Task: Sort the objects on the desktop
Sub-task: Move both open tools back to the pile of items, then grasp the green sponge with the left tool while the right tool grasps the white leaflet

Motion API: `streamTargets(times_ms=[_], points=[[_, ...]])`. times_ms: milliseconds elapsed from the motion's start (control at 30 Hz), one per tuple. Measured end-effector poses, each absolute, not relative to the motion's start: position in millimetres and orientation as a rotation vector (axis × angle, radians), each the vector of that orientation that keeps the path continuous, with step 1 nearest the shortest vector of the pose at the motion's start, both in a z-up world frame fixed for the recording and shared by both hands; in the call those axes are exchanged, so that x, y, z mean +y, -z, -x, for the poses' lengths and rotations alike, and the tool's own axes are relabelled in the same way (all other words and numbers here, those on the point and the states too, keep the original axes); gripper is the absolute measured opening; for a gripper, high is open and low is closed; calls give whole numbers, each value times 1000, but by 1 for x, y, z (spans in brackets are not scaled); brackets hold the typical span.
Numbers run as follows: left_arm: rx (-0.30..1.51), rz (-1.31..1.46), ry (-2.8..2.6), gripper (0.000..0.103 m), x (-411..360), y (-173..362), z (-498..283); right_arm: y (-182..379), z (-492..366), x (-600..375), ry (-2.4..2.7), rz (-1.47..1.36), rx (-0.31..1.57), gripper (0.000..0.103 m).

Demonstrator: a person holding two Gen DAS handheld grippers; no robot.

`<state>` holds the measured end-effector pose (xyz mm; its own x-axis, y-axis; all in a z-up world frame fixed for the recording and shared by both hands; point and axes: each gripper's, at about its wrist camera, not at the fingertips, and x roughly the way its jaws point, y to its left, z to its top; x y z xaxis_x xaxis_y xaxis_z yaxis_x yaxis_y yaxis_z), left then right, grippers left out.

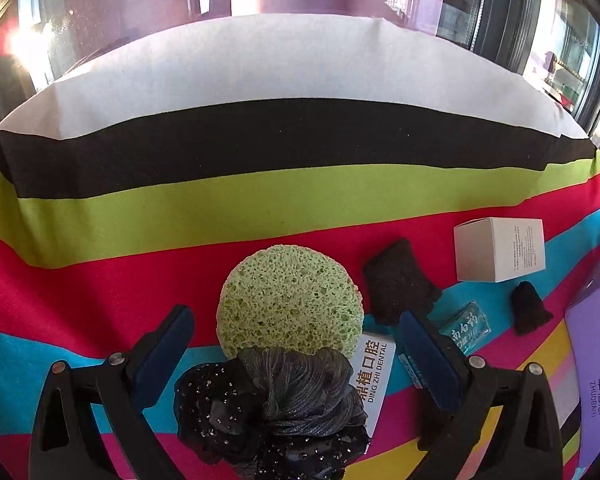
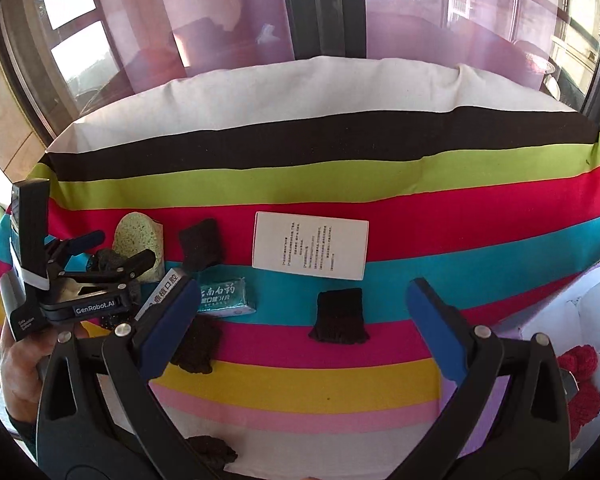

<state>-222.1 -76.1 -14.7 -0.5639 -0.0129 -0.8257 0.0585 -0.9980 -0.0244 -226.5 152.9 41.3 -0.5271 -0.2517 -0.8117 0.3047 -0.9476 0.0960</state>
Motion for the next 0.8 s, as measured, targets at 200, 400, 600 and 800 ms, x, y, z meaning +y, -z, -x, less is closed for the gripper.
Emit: streamTargets(times_ms=[200, 400, 600, 800], points=[[33, -1459, 2723, 102, -70, 25, 226, -15, 245, 141, 2486, -1369, 129, 102], [52, -1448, 2748, 81, -64, 23, 222, 5, 258, 134, 2488, -1421, 82, 102], [60, -1434, 2766, 81, -60, 18, 216, 18, 268, 125, 2486, -1458, 80, 102], [86, -1351, 2815, 81, -55, -7, 204, 20, 273, 119, 2537, -1441, 117, 102]])
